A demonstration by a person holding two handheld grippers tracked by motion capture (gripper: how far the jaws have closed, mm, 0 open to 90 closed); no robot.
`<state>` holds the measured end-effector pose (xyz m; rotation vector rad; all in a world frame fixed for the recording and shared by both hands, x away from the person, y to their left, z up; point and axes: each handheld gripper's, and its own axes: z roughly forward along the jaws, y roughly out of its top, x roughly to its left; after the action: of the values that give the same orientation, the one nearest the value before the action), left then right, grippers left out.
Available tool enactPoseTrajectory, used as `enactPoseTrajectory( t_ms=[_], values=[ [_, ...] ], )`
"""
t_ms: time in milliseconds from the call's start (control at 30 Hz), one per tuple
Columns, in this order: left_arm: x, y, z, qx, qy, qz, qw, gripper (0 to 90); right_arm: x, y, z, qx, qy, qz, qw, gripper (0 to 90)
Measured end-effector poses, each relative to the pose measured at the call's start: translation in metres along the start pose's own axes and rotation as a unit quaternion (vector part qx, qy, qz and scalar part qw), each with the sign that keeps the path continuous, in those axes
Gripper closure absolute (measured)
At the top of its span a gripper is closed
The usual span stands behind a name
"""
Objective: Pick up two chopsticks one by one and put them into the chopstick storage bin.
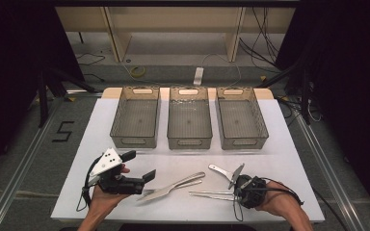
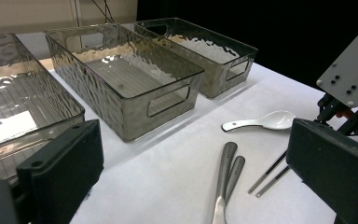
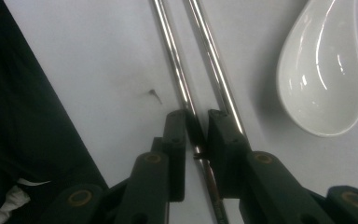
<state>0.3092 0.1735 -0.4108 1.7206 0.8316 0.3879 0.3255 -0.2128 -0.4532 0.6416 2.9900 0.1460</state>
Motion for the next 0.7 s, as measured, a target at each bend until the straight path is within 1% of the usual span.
enactPoseTrajectory(
  t_ms=[67,133,167,233,267,333,367,433,500,633,700],
  values=[
    [-0.0002,-0.0001,0.0004,0.003,-0.001,0.004,1.0,3.4,0.0011,0.001,0.0,0.004,-0.001,-0.011,0.9999,79.6],
    [-0.0004,-0.0001,0.0006,0.003,-0.001,0.005,1.0,3.4,0.0014,0.0009,0.0003,0.002,0.0,-0.013,0.9999,80.0],
    [-0.0005,-0.0001,0.0007,0.003,-0.002,0.005,1.0,3.4,0.0018,0.0015,-0.0001,0.007,0.0,-0.024,0.9997,81.5],
    [-0.0008,-0.0001,0.0009,0.003,-0.002,0.005,1.0,3.4,0.0025,0.0016,0.0,0.007,0.001,-0.027,0.9996,82.2],
    [-0.0008,-0.0001,0.0009,0.004,-0.003,0.005,1.0,3.4,0.0035,0.0024,0.0,0.008,-0.003,-0.037,0.9993,83.0],
    [-0.0008,-0.0001,0.0009,0.003,-0.003,0.006,1.0,3.4,0.0045,0.0025,0.0001,0.009,-0.005,-0.04,0.9992,83.3],
    [-0.001,-0.0001,0.0009,0.004,-0.003,0.007,1.0,3.4,0.0049,0.0026,0.0002,0.009,-0.006,-0.046,0.9989,83.8],
    [-0.001,-0.0001,0.0011,0.004,-0.004,0.007,1.0,3.4,0.0053,0.0026,0.0002,0.008,-0.006,-0.046,0.9989,84.0],
    [-0.0015,-0.0003,0.0014,0.004,-0.005,0.006,1.0,3.5,0.0071,0.003,-0.0002,0.012,-0.009,-0.06,0.9981,85.1],
    [-0.0013,-0.0003,0.0015,0.006,-0.005,0.007,0.9999,3.5,0.0077,0.0033,-0.0004,0.014,-0.008,-0.063,0.9979,85.7],
    [-0.0013,-0.0002,0.0015,0.007,-0.006,0.008,0.9999,3.5,0.0075,0.0029,-0.0015,0.014,-0.002,-0.061,0.998,86.0]
  ],
)
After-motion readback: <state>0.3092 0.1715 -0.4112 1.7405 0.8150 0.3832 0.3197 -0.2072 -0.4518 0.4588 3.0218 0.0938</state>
